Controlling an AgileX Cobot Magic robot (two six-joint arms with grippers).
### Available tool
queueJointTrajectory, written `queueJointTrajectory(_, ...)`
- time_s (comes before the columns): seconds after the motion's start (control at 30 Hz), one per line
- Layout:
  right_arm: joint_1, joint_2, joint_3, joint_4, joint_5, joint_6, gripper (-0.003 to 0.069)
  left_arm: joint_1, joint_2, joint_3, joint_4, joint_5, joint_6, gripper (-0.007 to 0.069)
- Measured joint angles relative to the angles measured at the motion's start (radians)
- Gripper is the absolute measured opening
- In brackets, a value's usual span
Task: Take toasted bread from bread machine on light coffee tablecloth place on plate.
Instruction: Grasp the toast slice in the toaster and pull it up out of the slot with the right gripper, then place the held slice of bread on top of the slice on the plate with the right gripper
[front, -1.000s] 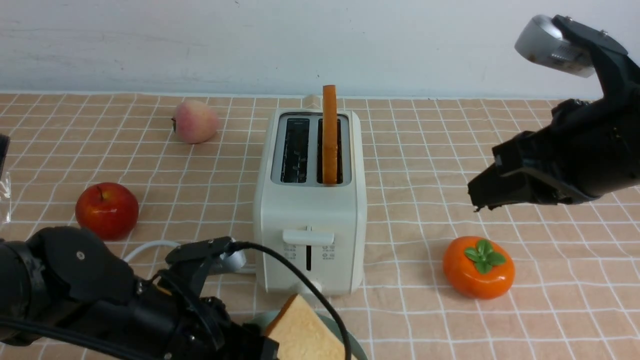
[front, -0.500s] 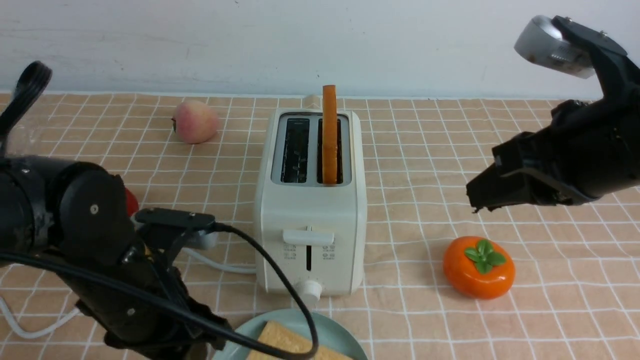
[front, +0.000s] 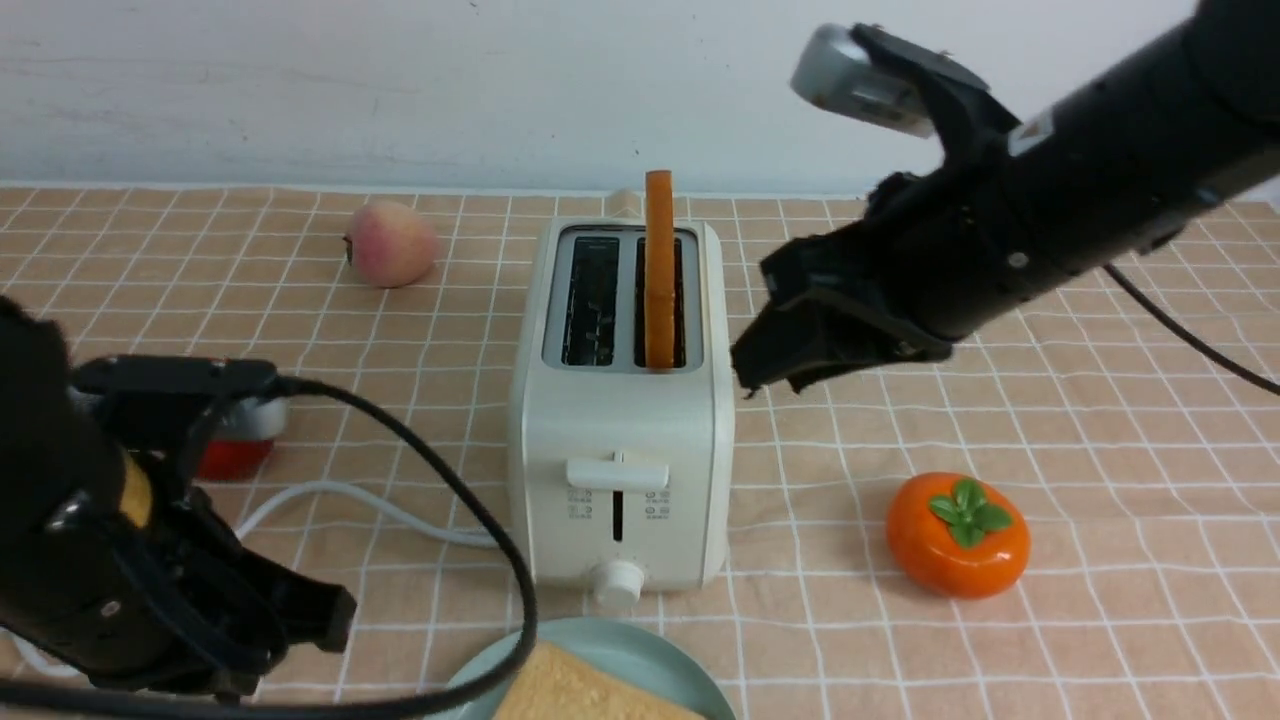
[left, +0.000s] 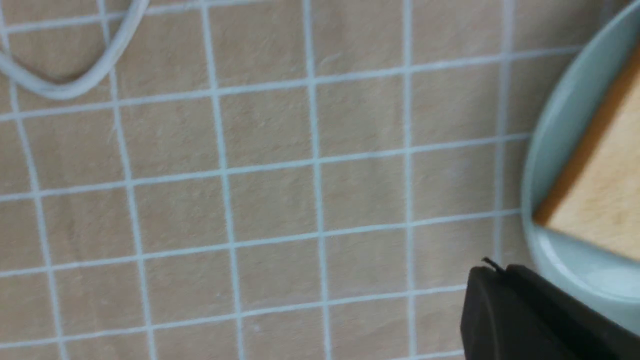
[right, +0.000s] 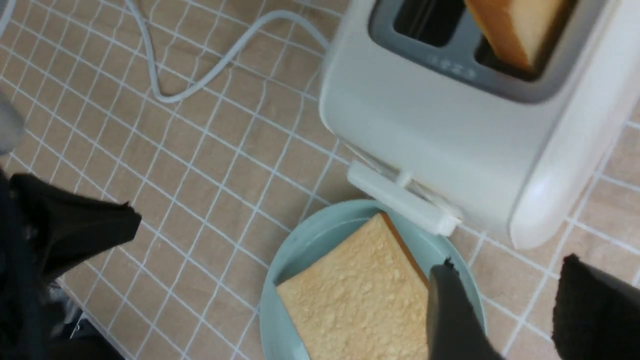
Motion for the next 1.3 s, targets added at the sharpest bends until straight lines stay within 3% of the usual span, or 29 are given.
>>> queueJointTrajectory(0.27, 0.009, 0.173, -0.25, -0.143, 0.007, 0.184, 0.047, 0.0, -0.372, 0.222, -0.049, -0.143, 0.0, -0.0014)
queueJointTrajectory(0.43, 0.013, 0.252, -0.331, -0.135, 0.006, 0.212, 0.0549, 0.0, -0.538, 0.339, -0.051, -0.159, -0.002, -0.0014)
queueJointTrajectory(0.67, 0.031, 0.345, -0.369, -0.147, -0.038, 0.21, 0.0561, 0.0, -0.652, 0.412, -0.051, -0.16, -0.005, -0.0014)
queueJointTrajectory(0.77, 0.03, 0.358, -0.369, -0.163, -0.065, 0.207, 0.0474, 0.0, -0.664, 0.413, -0.051, -0.164, -0.005, -0.0014)
queueJointTrajectory(0.87, 0.029, 0.35, -0.398, -0.169, -0.066, 0.169, 0.0177, 0.0, -0.664, 0.413, -0.051, -0.166, -0.005, -0.0014)
queueJointTrajectory(0.93, 0.026, 0.329, -0.428, -0.183, -0.037, 0.14, 0.0088, 0.0, -0.664, 0.413, -0.049, -0.166, -0.005, -0.0014)
queueJointTrajectory(1.2, -0.003, 0.126, -0.538, -0.22, 0.106, 0.111, 0.0105, 0.0, -0.664, 0.413, -0.047, -0.166, -0.004, -0.0014)
queueJointTrajectory(1.3, -0.042, 0.012, -0.546, -0.22, 0.249, 0.085, 0.0105, 0.0, -0.664, 0.413, -0.046, -0.166, -0.004, -0.0014)
